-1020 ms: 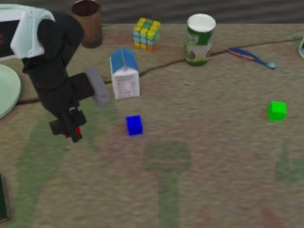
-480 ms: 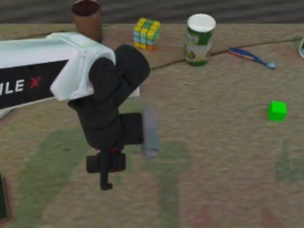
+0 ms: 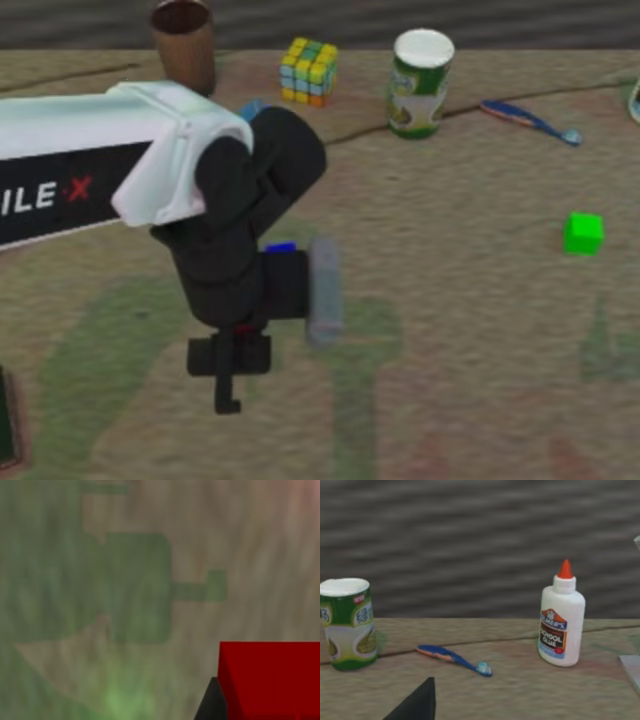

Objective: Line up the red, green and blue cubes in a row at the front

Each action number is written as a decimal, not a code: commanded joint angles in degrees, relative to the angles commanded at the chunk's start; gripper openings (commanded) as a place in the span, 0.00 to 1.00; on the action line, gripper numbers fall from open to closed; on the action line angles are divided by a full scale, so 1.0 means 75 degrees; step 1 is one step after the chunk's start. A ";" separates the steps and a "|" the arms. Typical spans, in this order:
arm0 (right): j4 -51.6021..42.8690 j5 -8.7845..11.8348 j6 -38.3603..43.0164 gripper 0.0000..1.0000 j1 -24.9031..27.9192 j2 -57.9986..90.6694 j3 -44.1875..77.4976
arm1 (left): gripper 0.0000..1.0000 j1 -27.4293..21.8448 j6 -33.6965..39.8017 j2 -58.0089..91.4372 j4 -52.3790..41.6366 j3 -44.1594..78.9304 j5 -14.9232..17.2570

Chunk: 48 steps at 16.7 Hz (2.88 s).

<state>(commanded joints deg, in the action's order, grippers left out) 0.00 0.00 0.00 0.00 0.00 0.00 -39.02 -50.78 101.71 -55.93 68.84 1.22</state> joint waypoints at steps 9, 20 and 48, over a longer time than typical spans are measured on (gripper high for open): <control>0.0000 0.0000 0.0000 1.00 0.0000 0.0000 0.0000 | 0.00 -0.0053 0.0024 0.0865 0.1936 -0.1057 0.0001; 0.0000 0.0000 0.0000 1.00 0.0000 0.0000 0.0000 | 0.68 -0.0053 0.0024 0.0865 0.1936 -0.1057 0.0001; -0.0049 0.0005 0.0014 1.00 0.0010 0.0075 0.0076 | 1.00 0.0124 0.0038 -0.0113 -0.0085 0.0007 -0.0006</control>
<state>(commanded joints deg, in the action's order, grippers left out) -0.37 0.03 0.10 0.07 0.56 0.57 -38.10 -50.50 100.86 -56.57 68.90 1.18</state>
